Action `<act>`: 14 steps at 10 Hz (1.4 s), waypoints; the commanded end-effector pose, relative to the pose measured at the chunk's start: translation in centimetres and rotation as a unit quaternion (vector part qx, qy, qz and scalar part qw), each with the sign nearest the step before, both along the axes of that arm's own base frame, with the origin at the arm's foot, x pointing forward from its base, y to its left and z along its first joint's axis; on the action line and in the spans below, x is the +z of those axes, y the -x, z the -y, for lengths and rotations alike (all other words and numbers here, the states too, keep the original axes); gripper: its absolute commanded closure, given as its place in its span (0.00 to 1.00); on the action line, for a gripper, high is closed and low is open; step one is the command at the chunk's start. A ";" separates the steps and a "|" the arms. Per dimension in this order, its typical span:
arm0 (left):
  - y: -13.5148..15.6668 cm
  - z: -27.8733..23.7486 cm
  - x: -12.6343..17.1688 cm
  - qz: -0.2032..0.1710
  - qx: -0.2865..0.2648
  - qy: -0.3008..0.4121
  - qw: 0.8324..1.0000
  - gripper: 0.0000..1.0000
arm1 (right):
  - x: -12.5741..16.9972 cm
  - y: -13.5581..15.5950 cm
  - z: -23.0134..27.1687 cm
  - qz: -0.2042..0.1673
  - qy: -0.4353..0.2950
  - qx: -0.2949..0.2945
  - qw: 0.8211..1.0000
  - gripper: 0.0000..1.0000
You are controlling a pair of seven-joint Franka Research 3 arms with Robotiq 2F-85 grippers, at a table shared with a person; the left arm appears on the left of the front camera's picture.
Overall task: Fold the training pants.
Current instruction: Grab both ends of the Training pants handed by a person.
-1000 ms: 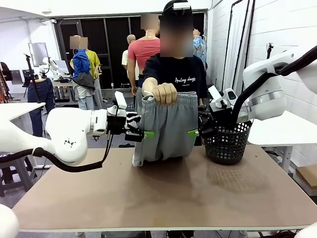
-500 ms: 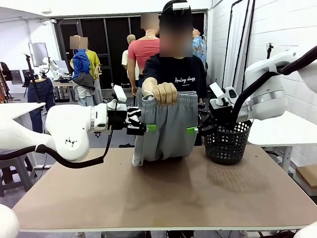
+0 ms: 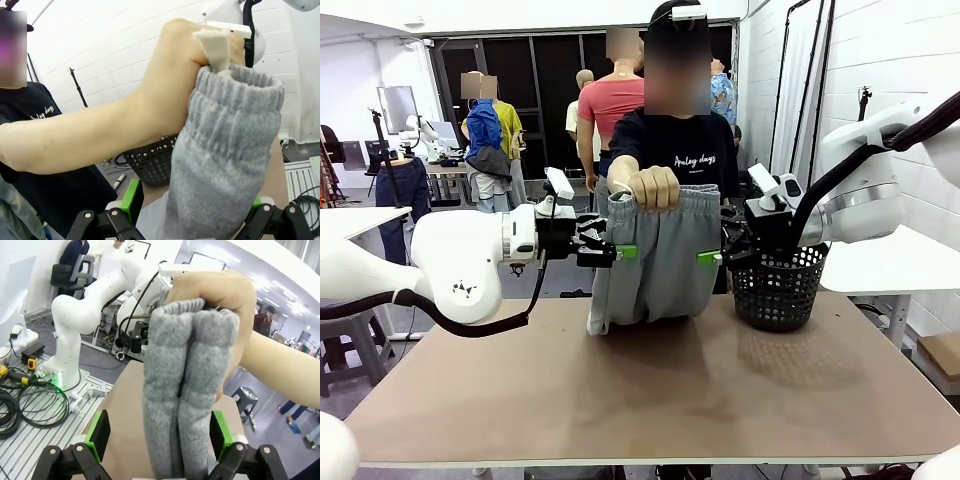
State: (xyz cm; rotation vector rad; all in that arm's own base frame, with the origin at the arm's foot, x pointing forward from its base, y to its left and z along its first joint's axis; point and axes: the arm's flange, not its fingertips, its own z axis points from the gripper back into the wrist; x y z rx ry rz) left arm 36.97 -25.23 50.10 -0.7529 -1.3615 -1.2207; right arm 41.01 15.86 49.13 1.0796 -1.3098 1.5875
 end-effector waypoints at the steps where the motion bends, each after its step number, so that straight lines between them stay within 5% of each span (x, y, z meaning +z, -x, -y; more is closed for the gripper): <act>1: -0.9 1.4 0.0 -0.004 0.004 0.001 1.000 0.00 | 0.0 -0.3 -0.6 -0.017 -0.015 -0.002 1.000 0.00; 6: -1.5 1.9 -0.5 -0.022 -0.054 0.003 0.998 0.97 | 0.3 -0.4 -0.4 -0.050 -0.015 0.005 0.999 0.99; 14: -2.2 1.7 -0.9 -0.032 -0.078 0.014 0.996 1.00 | 0.1 -1.6 -0.8 -0.078 -0.009 0.020 0.997 1.00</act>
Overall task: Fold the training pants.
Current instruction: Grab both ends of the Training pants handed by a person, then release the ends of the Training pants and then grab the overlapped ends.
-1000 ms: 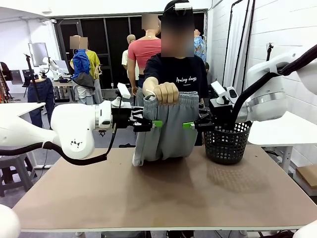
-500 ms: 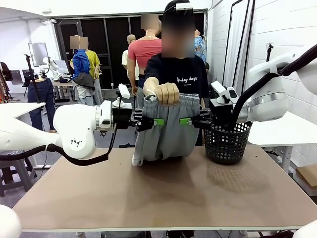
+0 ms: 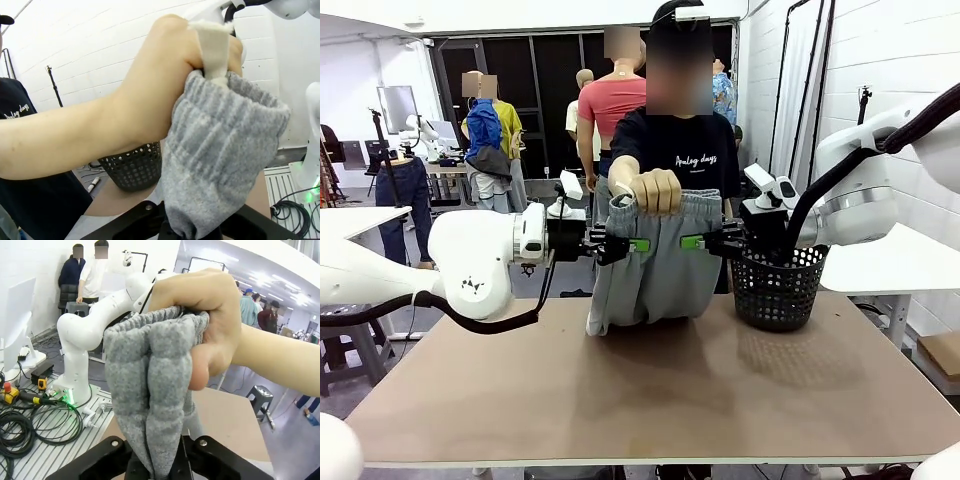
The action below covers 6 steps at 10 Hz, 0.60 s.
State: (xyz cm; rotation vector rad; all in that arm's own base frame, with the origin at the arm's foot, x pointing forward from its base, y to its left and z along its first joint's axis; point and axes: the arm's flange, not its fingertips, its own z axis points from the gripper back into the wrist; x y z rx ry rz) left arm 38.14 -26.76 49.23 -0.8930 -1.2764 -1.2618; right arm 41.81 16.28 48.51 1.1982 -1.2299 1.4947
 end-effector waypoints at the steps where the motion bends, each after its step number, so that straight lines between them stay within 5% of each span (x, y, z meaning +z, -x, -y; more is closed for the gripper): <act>1: -1.7 -0.3 -0.3 0.005 -0.050 0.011 0.999 1.00 | 0.7 -1.7 -1.4 -0.002 0.044 0.017 0.999 1.00; 2: 0.0 0.0 0.0 0.000 0.000 0.000 1.000 1.00 | 0.0 0.0 0.0 0.000 0.000 0.000 1.000 1.00; 6: 0.0 0.0 0.0 0.000 0.000 0.000 1.000 1.00 | 0.0 0.0 0.0 0.000 0.000 0.000 1.000 1.00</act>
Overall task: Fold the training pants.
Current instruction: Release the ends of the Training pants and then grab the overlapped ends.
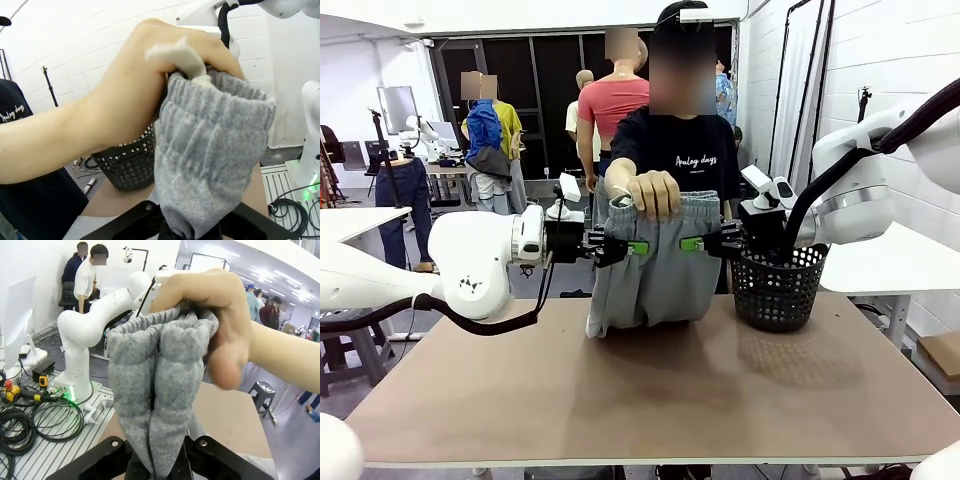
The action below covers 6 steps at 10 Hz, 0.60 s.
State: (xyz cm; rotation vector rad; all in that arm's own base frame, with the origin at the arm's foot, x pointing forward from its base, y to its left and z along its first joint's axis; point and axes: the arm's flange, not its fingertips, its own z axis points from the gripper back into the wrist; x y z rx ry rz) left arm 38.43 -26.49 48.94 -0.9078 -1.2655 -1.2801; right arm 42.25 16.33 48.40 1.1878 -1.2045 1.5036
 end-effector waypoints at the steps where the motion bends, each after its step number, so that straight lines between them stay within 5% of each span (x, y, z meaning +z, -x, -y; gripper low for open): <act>1: 0.3 0.3 0.3 0.001 0.011 0.002 1.000 1.00 | 0.1 0.4 0.0 0.002 -0.012 -0.001 1.000 1.00; 6: 0.3 0.3 0.3 0.001 0.011 0.002 1.000 1.00 | 0.1 0.4 0.0 0.002 -0.012 -0.001 1.000 1.00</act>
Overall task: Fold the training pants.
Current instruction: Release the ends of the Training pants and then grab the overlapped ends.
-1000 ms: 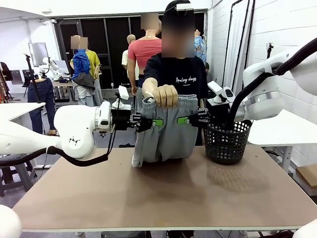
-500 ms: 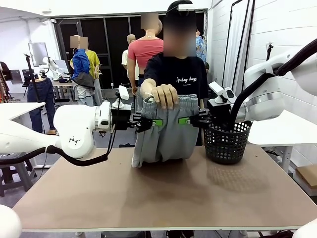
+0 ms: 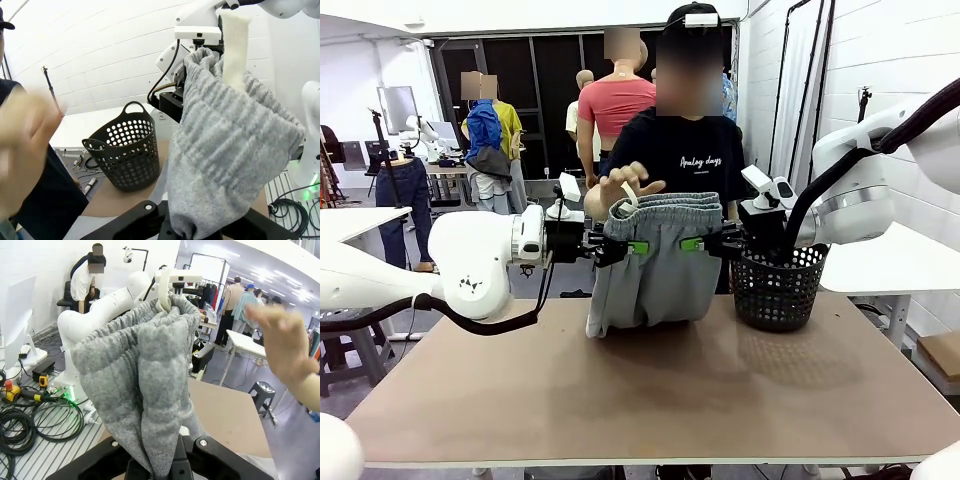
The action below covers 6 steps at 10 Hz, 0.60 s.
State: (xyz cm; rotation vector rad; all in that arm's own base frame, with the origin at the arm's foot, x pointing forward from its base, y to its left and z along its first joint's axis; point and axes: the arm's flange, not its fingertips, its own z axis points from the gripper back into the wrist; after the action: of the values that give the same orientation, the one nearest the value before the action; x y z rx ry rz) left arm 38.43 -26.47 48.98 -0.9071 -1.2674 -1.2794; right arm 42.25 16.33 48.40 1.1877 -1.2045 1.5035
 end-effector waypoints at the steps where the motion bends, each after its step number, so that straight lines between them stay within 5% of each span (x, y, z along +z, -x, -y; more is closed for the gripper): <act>1: 0.3 0.3 0.3 0.000 0.011 0.001 1.000 1.00 | 0.1 0.4 0.0 0.002 -0.012 -0.001 1.000 1.00; 6: 0.3 0.3 0.3 0.000 0.011 0.001 1.000 1.00 | 0.1 0.4 0.0 0.002 -0.012 -0.001 1.000 1.00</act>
State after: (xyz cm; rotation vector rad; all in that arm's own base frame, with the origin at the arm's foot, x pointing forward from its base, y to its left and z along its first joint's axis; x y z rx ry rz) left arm 38.43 -26.47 48.98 -0.9071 -1.2676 -1.2793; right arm 42.25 16.33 48.40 1.1877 -1.2046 1.5035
